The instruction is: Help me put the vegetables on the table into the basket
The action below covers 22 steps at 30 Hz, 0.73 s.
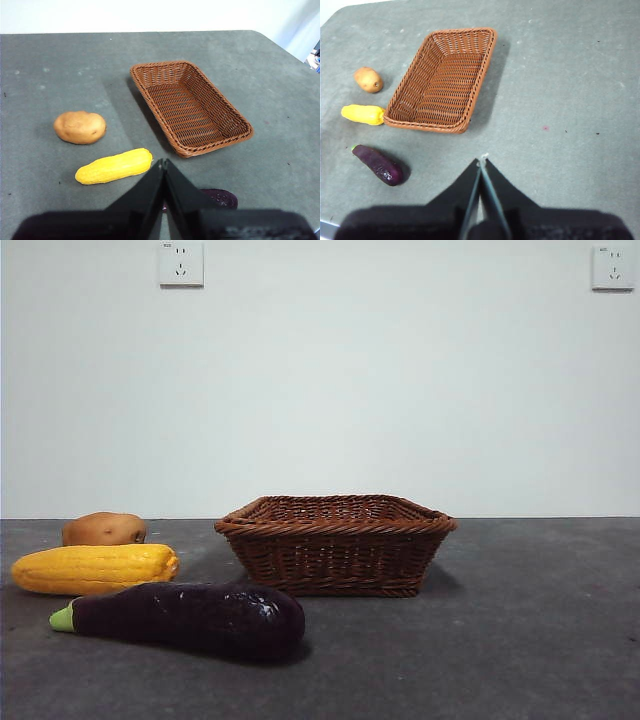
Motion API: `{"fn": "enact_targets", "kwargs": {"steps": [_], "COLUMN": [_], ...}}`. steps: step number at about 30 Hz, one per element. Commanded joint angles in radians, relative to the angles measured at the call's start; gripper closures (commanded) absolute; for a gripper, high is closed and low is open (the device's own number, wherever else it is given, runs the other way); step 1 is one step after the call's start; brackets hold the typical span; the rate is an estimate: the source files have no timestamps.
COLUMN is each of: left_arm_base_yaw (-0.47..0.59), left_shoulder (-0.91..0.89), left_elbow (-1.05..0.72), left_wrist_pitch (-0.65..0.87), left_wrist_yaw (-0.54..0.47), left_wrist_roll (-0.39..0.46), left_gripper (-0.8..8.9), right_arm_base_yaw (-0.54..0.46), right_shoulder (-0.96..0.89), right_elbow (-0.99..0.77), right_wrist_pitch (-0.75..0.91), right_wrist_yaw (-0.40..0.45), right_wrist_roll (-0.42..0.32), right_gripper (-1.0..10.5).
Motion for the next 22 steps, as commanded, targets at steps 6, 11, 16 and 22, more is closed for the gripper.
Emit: {"fn": "enact_targets", "kwargs": {"steps": [6, 11, 16, 22], "left_arm_base_yaw": [-0.013, -0.013, -0.013, -0.013], "left_shoulder": [0.053, 0.100, 0.134, 0.181], "left_elbow": [0.054, 0.063, 0.063, 0.063], "left_wrist_pitch": [0.016, 0.015, 0.019, 0.044], "left_wrist_yaw": [0.012, 0.012, 0.012, 0.012], "left_wrist_roll": [0.012, 0.008, 0.009, 0.009], "left_gripper": [1.15, 1.17, 1.17, 1.17], "right_arm_base_yaw": [0.000, 0.000, 0.000, 0.031], "right_shoulder": [0.002, 0.003, 0.062, 0.283], "right_elbow": [0.002, 0.002, 0.002, 0.027], "right_wrist_pitch": [0.011, 0.010, 0.038, 0.201], "right_wrist_yaw": [-0.030, -0.031, -0.051, -0.126], "right_wrist_roll": [-0.009, -0.007, -0.005, 0.024], "right_gripper": [3.7, 3.4, 3.4, 3.5]}}
